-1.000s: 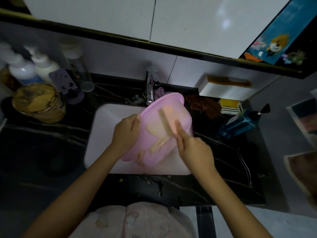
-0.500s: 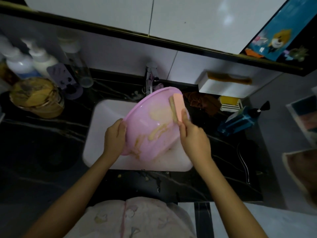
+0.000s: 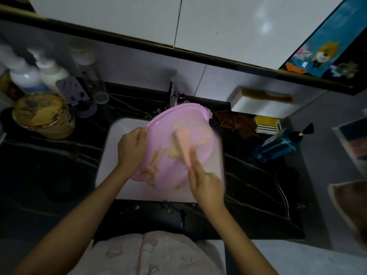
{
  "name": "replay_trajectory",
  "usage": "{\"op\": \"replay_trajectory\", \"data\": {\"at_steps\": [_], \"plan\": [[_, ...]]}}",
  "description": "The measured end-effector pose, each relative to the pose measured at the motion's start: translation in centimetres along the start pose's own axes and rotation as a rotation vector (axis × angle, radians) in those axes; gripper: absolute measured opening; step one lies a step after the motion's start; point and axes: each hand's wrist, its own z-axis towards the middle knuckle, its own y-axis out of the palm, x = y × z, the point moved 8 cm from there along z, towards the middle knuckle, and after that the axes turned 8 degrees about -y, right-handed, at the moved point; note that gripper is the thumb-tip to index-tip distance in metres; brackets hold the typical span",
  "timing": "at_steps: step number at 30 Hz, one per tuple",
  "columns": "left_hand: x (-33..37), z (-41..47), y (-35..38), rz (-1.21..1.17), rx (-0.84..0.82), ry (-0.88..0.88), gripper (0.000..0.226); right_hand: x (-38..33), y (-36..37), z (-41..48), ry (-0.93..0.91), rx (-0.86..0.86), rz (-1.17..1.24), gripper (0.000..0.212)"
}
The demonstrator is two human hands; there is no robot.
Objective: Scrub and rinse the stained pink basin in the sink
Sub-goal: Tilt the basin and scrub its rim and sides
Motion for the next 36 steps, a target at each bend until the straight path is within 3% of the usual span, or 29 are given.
{"op": "replay_trajectory", "data": {"at_steps": [2,4,8,10,12,13,17,18,21,22,26,30,34,36], "plan": [[0.2,-0.2,0.0,-0.002,0.002,0.017,0.032,4.2,-0.8,1.1,0.311,0.109,0.092,0.050],[0.2,-0.5,0.3,0.013,0.008,0.015,0.033,3.9,-0.3,0.6,0.436,0.200,0.249,0.049],[-0.2,0.1,0.1,0.029,0.031,-0.002,0.039,-4.0,1.1,0.4,0.031,0.150,0.131,0.055],[-0.3,0.3,0.1,0.026,0.026,-0.008,0.042,-0.2,1.6,1.3,0.144,0.152,0.069,0.057],[-0.3,0.1,0.1,0.002,0.030,-0.007,0.044,4.0,1.2,0.7,0.423,0.250,0.191,0.059],[-0.2,0.0,0.2,0.003,0.029,-0.008,0.045,4.0,1.2,0.0,0.478,0.284,0.271,0.056],[-0.3,0.3,0.3,0.037,0.030,-0.012,0.044,-2.5,2.2,-0.4,0.200,0.220,0.360,0.052],[-0.3,0.4,0.2,0.043,0.024,-0.013,0.043,-1.4,2.4,0.1,0.232,0.243,0.334,0.050],[-0.3,0.2,0.2,0.044,0.014,0.001,0.042,3.4,2.4,0.2,0.567,0.356,0.452,0.046],[-0.3,0.1,0.2,0.054,0.016,0.007,0.041,2.9,2.4,-0.1,0.583,0.349,0.479,0.048],[-0.1,0.2,0.3,0.076,-0.013,0.000,0.038,-1.8,1.8,1.1,0.353,0.231,0.428,0.052],[0.2,-0.2,0.5,0.077,-0.021,-0.001,0.034,4.7,1.7,1.6,0.662,0.346,0.464,0.048],[-0.2,0.4,0.2,0.083,0.008,0.001,0.035,-1.4,2.6,-0.7,0.436,0.229,0.514,0.054],[-0.5,0.4,-0.1,0.076,0.011,-0.018,0.035,-0.2,3.0,0.4,0.450,0.234,0.499,0.053]]}}
